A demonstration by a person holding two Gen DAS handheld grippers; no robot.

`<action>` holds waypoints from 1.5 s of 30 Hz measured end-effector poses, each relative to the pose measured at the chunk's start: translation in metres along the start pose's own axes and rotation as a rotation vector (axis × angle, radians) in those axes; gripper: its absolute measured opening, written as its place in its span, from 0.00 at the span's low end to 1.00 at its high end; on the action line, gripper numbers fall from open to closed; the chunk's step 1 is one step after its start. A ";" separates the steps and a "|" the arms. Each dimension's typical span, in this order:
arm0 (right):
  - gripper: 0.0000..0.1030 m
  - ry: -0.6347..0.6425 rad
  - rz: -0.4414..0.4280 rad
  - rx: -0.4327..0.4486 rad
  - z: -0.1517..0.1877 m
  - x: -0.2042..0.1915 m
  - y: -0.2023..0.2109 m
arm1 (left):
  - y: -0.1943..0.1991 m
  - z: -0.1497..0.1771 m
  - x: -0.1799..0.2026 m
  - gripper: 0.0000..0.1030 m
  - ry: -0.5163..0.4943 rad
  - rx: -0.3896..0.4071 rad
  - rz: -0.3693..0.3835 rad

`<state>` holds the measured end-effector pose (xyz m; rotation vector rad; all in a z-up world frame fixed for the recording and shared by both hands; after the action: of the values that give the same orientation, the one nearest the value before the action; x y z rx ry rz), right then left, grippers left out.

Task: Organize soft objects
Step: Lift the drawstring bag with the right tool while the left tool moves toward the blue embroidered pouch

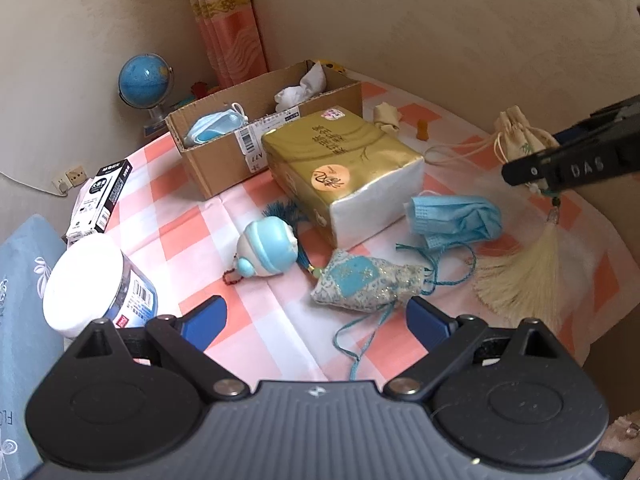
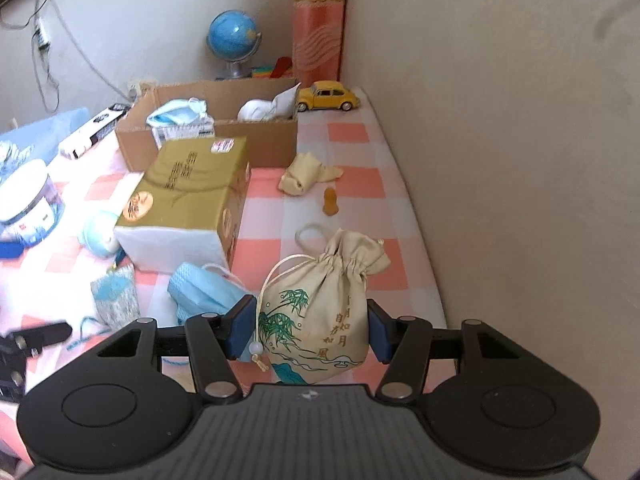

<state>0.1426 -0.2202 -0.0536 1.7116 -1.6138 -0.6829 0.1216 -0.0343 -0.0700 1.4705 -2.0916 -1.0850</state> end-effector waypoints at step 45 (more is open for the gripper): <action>1.00 0.164 -0.133 0.044 0.017 -0.029 -0.013 | 0.000 0.006 0.003 0.93 -0.005 -0.021 0.000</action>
<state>0.1348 -0.1939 -0.0763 1.8686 -1.4225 -0.5571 0.1165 -0.0348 -0.0740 1.4601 -2.0772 -1.1081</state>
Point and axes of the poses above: each gripper's, at about its wrist camera, not at the fingertips, and y roughly against the way its jaws point, x to its right, z to its underside, the point moved 7 cm from there along -y, roughly the way its jaws point, and after that the axes turned 1 degree about z, right-handed, at the moved point
